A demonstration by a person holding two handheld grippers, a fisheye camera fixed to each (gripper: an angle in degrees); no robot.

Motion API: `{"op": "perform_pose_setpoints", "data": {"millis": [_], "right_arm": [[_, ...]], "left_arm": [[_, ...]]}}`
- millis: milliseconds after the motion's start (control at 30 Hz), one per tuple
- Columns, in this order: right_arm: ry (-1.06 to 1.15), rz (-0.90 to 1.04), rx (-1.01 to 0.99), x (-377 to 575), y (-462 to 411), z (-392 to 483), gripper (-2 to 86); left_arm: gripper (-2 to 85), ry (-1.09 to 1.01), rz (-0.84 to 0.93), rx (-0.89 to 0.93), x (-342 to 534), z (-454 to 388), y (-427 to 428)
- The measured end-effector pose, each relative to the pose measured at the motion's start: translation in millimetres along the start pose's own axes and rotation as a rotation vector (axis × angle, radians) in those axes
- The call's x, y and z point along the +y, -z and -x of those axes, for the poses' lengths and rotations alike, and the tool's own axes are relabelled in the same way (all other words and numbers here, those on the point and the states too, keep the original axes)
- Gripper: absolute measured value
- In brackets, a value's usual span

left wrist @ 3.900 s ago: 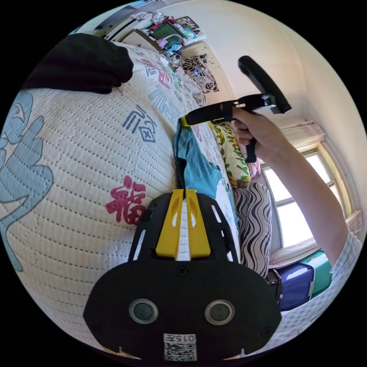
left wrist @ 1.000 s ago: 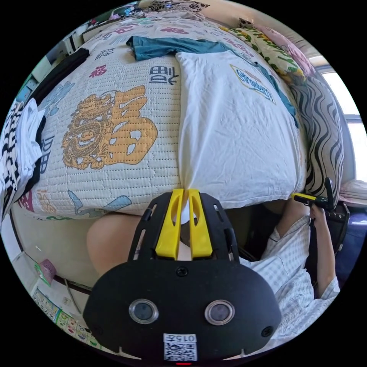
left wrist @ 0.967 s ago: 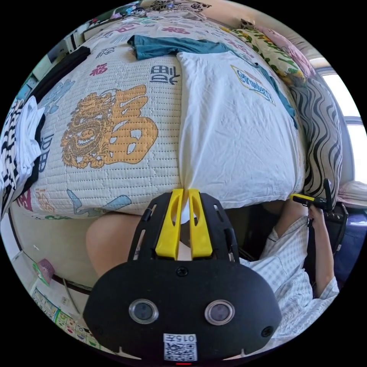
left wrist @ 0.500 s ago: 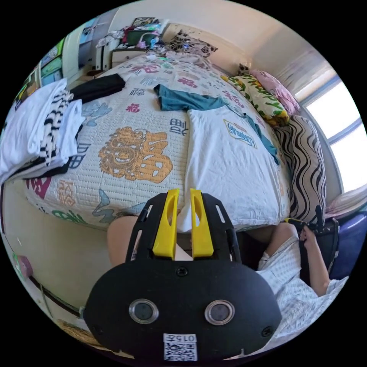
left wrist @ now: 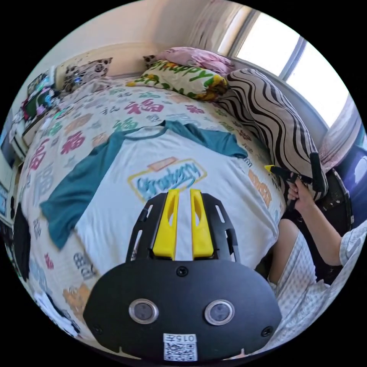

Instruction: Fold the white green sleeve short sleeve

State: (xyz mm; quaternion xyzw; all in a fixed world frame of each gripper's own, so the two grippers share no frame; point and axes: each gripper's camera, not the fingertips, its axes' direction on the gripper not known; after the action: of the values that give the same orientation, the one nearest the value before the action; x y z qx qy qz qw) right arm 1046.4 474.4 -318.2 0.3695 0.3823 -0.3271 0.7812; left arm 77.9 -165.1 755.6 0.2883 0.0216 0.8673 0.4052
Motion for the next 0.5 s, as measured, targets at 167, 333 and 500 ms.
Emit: {"op": "perform_pose_setpoints", "data": {"millis": [167, 333, 500], "right_arm": [[-0.121, 0.058, -0.010, -49.8, -0.4, -29.5, 2.4], [-0.143, 0.135, 0.023, -98.4, 7.1, -44.2, 4.1], [-0.209, 0.207, -0.037, -151.3, -13.0, -72.6, 5.8]], "left_arm": [[5.8, -0.145, 0.065, 0.079, -130.6, -62.2, -77.3], [6.2, -0.242, 0.194, 0.079, -234.7, -118.9, -150.1], [7.6, -0.308, 0.336, 0.089, -317.2, -161.6, -243.5]]}}
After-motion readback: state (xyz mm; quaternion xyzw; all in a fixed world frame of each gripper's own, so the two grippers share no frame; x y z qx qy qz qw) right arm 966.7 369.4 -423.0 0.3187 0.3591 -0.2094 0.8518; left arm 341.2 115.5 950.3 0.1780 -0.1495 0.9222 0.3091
